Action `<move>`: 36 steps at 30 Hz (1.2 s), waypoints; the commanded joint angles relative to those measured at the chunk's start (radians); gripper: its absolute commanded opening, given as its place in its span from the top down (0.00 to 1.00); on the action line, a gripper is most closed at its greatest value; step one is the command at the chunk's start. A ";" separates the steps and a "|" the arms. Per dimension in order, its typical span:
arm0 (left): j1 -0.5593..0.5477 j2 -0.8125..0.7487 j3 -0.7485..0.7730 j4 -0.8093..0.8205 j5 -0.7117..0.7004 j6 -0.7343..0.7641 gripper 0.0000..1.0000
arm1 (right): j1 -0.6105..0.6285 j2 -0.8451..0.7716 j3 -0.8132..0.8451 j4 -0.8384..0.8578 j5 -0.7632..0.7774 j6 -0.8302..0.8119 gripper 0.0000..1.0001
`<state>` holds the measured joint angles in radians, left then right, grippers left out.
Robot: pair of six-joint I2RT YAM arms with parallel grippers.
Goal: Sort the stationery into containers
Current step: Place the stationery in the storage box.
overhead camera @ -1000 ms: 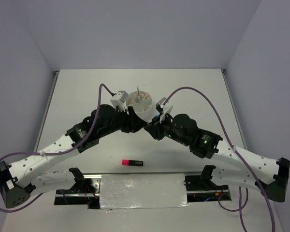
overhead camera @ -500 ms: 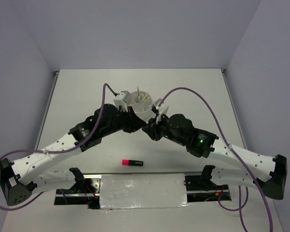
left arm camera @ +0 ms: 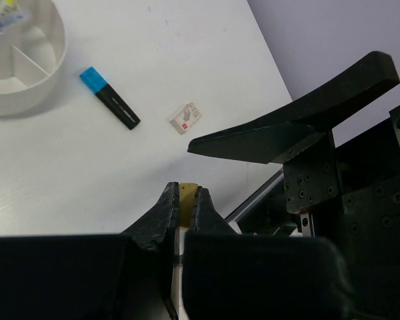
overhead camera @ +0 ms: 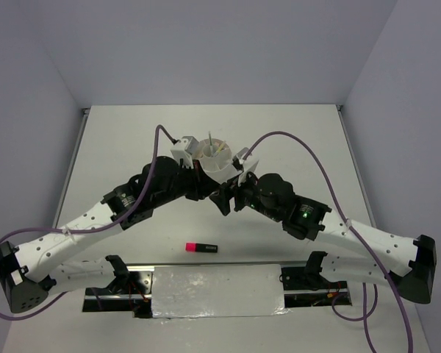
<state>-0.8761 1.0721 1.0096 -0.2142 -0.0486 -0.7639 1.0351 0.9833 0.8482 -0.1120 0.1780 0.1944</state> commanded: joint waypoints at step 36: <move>0.463 0.675 0.440 0.090 -0.004 0.354 1.00 | -0.090 -0.416 -0.075 -0.222 0.143 0.039 0.17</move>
<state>-0.4156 1.7248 1.4265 -0.1925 -0.1062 -0.4164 0.9485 0.5758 0.7330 -0.3267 0.3012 0.2443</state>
